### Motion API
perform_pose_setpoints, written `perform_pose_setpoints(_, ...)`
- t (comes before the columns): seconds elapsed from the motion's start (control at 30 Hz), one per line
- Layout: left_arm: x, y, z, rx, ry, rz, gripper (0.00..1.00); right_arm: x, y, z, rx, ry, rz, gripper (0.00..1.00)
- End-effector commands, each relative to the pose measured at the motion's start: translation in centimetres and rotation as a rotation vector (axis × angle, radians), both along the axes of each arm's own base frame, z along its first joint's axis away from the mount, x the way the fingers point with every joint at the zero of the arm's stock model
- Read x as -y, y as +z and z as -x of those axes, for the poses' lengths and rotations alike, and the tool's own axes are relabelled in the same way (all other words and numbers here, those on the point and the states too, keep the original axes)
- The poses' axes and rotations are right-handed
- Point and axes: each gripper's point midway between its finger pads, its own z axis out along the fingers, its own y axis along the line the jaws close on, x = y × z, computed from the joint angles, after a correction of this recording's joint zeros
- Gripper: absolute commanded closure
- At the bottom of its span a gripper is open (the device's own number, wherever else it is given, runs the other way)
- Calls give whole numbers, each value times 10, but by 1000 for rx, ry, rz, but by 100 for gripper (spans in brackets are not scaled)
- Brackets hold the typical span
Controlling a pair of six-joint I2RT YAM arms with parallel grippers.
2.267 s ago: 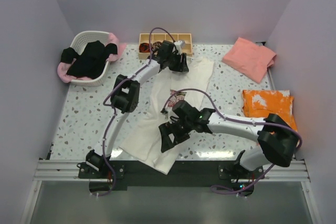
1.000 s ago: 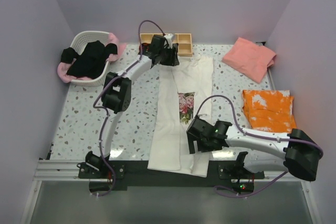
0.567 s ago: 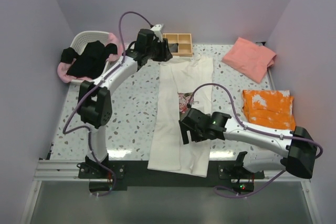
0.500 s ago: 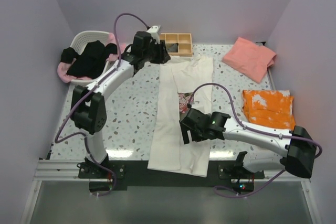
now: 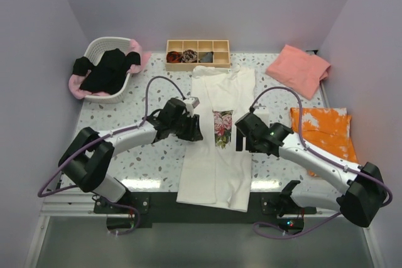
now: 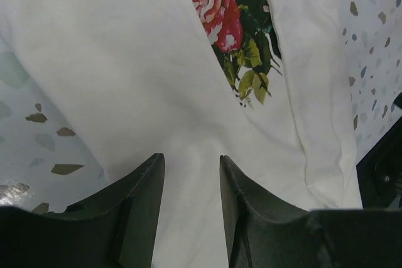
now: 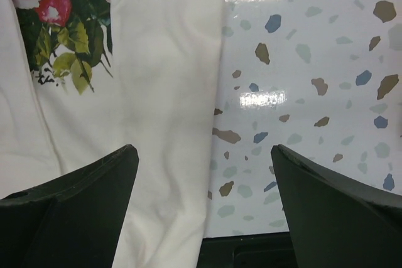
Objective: Fold and stack the t-shirts
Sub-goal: Grab the bottom of the folded rectangular tshirt with both arms
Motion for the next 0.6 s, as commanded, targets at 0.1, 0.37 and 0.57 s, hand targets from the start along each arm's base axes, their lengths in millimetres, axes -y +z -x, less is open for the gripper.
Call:
perform_pose_setpoints(0.1, 11, 8, 2, 50, 0, 115, 55, 3, 4, -22, 50, -7, -44, 7)
perform_pose_setpoints(0.37, -36, -59, 16, -71, 131, -140, 58, 9, -8, -23, 10, -29, -60, 2)
perform_pose_setpoints(0.57, -61, -80, 34, -115, 191, -211, 60, 9, -13, -22, -15, -20, -64, 2)
